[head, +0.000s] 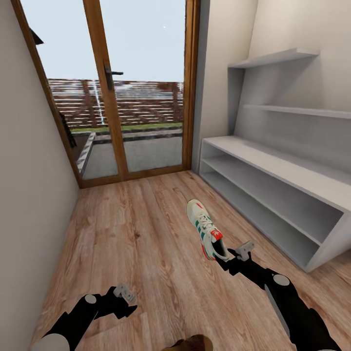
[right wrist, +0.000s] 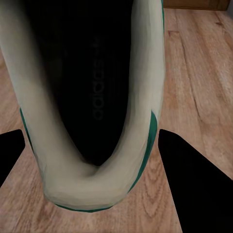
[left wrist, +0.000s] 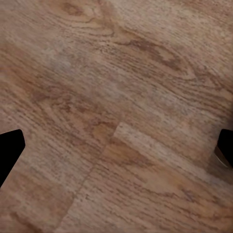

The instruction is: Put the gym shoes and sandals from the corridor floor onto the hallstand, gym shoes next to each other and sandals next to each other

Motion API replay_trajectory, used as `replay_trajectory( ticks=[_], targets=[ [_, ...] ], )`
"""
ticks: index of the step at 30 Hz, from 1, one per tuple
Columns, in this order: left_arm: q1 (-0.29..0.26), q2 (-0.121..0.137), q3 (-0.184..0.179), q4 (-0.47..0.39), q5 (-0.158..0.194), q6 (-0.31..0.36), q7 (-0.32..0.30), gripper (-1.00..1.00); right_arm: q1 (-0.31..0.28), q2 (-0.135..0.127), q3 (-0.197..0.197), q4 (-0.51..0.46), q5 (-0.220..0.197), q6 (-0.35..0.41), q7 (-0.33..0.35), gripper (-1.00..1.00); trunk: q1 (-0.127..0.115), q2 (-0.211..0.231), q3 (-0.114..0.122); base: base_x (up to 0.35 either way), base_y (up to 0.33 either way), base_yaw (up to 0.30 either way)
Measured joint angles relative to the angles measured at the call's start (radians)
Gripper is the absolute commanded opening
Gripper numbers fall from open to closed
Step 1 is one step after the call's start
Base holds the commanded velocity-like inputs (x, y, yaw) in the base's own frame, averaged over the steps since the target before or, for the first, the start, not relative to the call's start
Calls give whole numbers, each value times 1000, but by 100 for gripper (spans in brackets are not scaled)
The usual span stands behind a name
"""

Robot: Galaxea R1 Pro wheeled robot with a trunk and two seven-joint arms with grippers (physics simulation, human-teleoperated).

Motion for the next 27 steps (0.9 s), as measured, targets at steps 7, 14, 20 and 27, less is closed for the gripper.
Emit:
replay_trajectory(
  ticks=[7, 14, 20, 27],
  targets=[
    [0, 0, 0, 0, 0, 0, 0, 100, 0, 0, 0, 0, 0, 0, 0, -100, 0, 0, 0, 0, 13, -4],
    [0, -1, 0, 0, 0, 0, 0, 100, 0, 0, 0, 0, 0, 0, 0, -100, 0, 0, 0, 0, 1, -75],
    [0, -1, 0, 0, -1, 0, 0, 100, 0, 0, 0, 0, 0, 0, 0, -100, 0, 0, 2, 0, 0, -222],
    [0, 6, 1, 0, -3, 0, 0, 100, 0, 0, 1, 0, 0, 0, 0, -100, 0, 0, 6, 0, 0, -262]
  ],
)
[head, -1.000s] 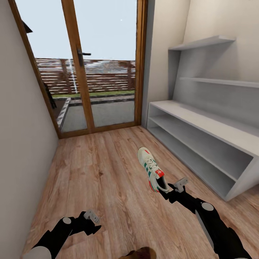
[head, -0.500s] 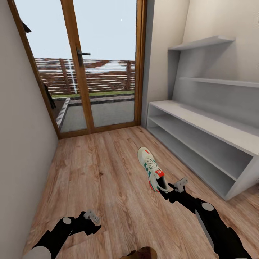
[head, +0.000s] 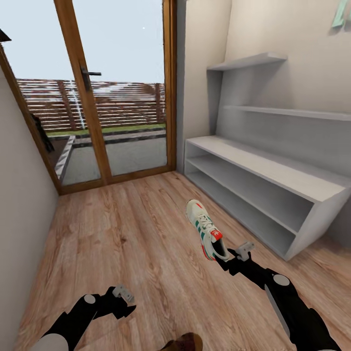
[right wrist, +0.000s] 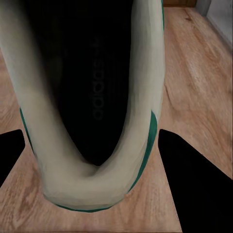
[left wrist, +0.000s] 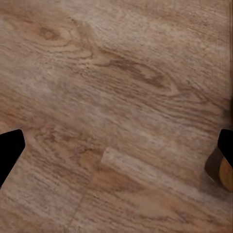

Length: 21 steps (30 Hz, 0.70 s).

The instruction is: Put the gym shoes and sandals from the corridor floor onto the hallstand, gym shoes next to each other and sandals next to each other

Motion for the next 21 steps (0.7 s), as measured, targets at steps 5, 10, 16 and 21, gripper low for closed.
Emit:
replay_trajectory(
  ticks=[5, 10, 16, 21],
  targets=[
    [2, 5, 0, 0, -1, 0, 0, 100, 0, 0, 0, 0, 0, 0, 0, -100, 0, 0, 3, 0, 0, -267],
    [3, 6, 1, 0, -1, 0, 3, 100, 0, 0, 0, 0, 0, 0, 0, -100, 0, 0, 4, 0, 0, -232],
    [5, 7, 1, 1, -3, 1, 9, 100, 0, 0, 0, 0, 0, 0, 0, -100, 0, 0, 5, 0, 0, -41],
    [8, 14, 1, 1, -3, 1, 11, 100, 0, 0, 0, 0, 0, 0, 0, -100, 0, 0, 5, 0, 0, -7]
  ],
)
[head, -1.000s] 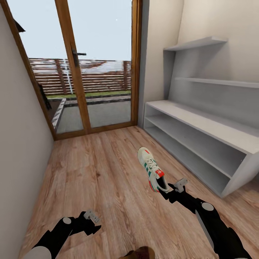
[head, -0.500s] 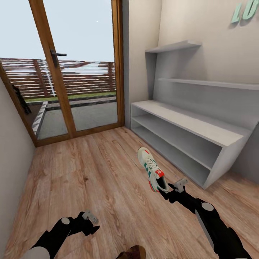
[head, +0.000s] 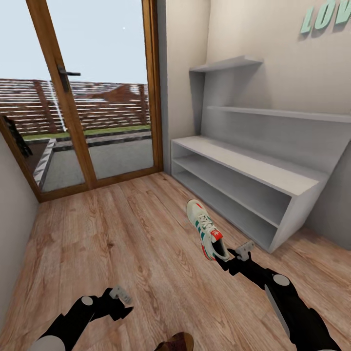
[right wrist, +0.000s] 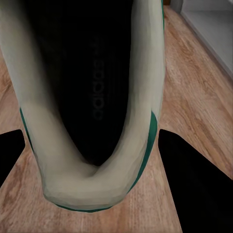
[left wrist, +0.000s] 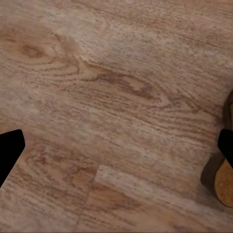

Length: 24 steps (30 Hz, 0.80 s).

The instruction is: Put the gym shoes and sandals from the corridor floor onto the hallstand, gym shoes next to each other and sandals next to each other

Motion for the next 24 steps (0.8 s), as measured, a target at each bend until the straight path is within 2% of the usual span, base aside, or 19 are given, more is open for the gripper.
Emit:
replay_trajectory(
  ticks=[16, 18, 20, 24],
  targets=[
    [16, 4, -3, 1, 0, -22, 0, 100, 0, 0, 0, 0, 0, 1, 0, -100, 0, 0, 0, 0, 0, 0],
    [19, 3, -4, 1, -26, -24, 0, 100, 0, 0, 0, 0, 0, 1, 0, -100, 0, 0, 0, 0, 0, -43],
    [29, 2, -3, 2, -69, -26, 1, 100, 0, 0, 0, 0, 0, 2, 0, -100, 0, 0, 0, 0, 0, -169],
    [43, -2, -1, 2, -112, -27, 2, 100, 0, 0, -1, 0, 0, 2, 0, -100, 0, 0, 1, 0, 0, -184]
  ],
)
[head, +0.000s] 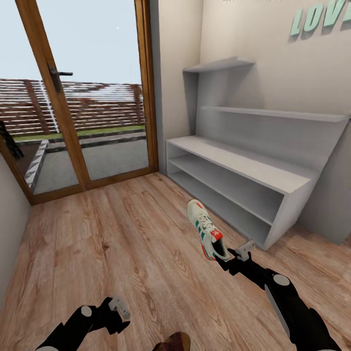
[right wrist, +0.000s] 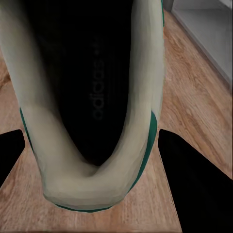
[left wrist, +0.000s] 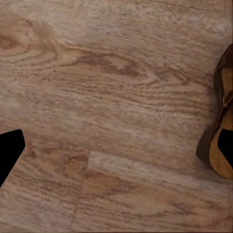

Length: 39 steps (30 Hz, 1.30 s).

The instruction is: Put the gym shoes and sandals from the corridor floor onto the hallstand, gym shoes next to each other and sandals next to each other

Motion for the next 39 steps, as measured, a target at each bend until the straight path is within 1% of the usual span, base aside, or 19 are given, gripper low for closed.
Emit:
replay_trajectory(
  ticks=[1, 3, 4, 6, 16, 30, 39],
  targets=[
    [7, -3, 2, 0, -18, -6, 0, 100, 0, 0, 0, 0, 0, 1, 0, -100, 0, 0, 0, 0, 0, -42],
    [8, -4, 2, 6, -21, -15, -1, 100, 0, 0, 0, 0, 0, 5, 0, -100, 0, 0, 0, 0, 0, -20],
    [9, -6, 3, 32, -23, -42, -2, 100, 0, 0, 0, 1, 3, 28, 0, -100, 1, 0, -4, 0, 0, -4],
    [9, -7, 5, 37, -23, -49, -2, 100, 0, 0, -1, 0, 2, 35, 0, -100, 1, -1, -13, 0, 0, -2],
    [9, -10, 7, 41, -20, -54, -3, 100, 0, 0, -2, 0, 1, 40, 0, -100, 6, -3, -66, 0, 0, 0],
    [9, -27, 5, 41, -20, -56, -8, 100, 0, 0, -1, 0, 0, 40, 0, -100, 12, -6, -143, 0, 0, -19],
    [9, -38, 5, 40, -21, -55, -11, 100, 0, 0, -2, 0, -1, 40, 0, -100, 12, -6, -150, 0, 0, -221]
  ],
)
